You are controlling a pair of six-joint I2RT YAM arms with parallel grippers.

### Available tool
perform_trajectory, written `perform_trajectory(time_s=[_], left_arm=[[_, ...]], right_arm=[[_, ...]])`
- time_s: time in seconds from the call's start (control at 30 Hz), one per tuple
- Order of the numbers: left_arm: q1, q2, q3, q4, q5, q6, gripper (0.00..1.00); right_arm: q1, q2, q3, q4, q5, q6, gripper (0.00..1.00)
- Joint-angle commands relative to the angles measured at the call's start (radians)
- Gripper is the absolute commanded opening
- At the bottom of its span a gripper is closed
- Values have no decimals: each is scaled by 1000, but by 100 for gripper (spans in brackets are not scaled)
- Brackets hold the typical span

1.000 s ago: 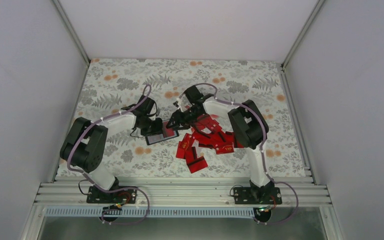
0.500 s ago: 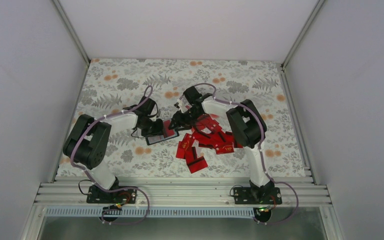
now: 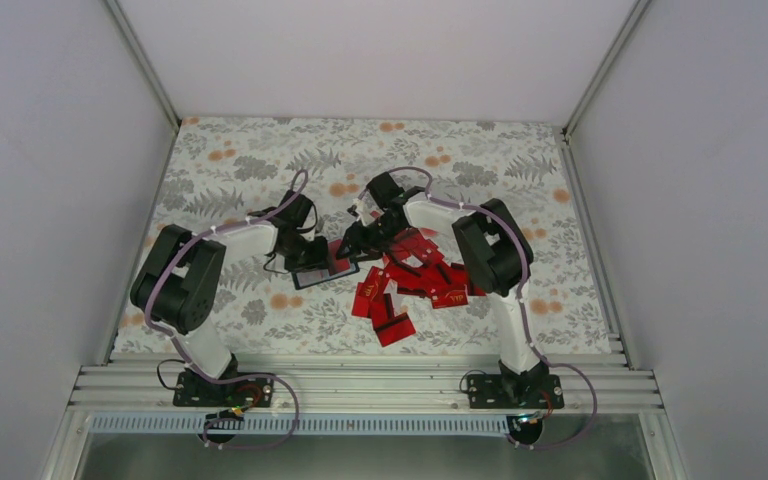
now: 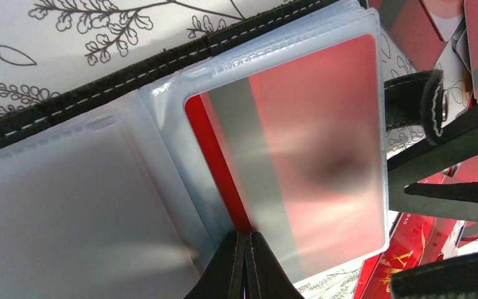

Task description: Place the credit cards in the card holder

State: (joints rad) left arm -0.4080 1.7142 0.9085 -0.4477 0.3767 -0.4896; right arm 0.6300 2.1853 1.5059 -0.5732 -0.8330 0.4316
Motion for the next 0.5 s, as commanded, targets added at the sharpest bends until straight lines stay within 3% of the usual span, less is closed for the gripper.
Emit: perform_trajectory(time_s=[0.0,0.47], left_arm=[[-5,38,11,10,-8,19,2],[-6,-31,38,-37,-24,1,2]], right_arm=[[17,22,24,9,-34,-20,44],[30,2,28,17,-40,-13,44]])
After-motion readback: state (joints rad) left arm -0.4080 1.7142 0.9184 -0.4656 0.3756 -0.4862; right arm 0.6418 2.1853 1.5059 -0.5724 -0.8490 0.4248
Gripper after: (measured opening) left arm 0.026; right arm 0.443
